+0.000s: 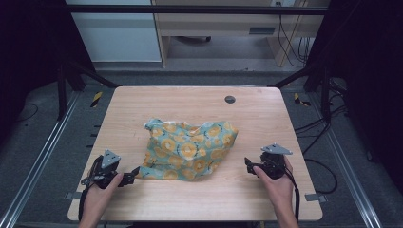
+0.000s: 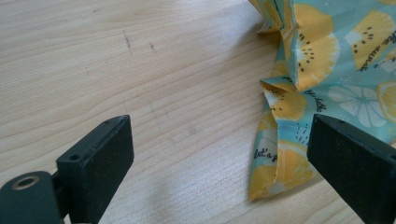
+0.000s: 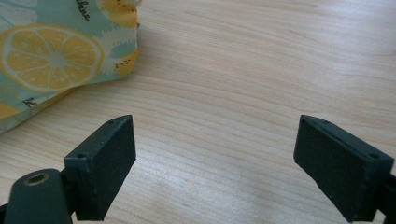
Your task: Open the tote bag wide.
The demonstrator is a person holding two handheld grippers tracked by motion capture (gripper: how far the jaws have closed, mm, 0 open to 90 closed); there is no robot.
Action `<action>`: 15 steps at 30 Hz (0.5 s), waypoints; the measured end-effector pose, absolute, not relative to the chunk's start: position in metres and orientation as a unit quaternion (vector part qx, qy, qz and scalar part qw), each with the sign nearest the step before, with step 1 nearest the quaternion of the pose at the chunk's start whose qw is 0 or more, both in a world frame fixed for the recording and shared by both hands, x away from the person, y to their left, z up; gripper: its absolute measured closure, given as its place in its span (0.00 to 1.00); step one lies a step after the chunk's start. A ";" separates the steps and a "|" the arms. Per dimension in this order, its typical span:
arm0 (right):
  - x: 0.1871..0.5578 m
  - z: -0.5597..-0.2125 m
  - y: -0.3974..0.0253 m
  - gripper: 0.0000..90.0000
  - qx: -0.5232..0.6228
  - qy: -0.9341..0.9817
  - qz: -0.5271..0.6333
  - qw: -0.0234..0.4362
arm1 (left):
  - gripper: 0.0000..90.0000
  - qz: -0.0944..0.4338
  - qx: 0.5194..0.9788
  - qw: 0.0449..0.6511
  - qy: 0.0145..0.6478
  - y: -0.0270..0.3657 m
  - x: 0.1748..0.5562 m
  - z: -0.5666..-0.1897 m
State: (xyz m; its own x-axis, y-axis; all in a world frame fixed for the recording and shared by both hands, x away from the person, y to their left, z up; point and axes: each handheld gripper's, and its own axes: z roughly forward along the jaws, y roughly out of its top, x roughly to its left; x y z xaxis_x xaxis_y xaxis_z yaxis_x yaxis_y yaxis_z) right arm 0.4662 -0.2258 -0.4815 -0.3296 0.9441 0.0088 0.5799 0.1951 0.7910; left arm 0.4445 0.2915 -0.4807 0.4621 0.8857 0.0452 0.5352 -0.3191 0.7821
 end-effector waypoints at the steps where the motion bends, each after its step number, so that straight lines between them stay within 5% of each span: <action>1: 0.466 -0.481 -0.225 0.15 0.522 0.730 0.363 0.252 | 0.08 0.244 0.774 0.360 0.460 0.292 0.444 -0.480; 15: 0.464 -0.458 -0.215 0.20 0.495 0.742 0.360 0.275 | 0.08 0.242 0.781 0.353 0.455 0.291 0.444 -0.481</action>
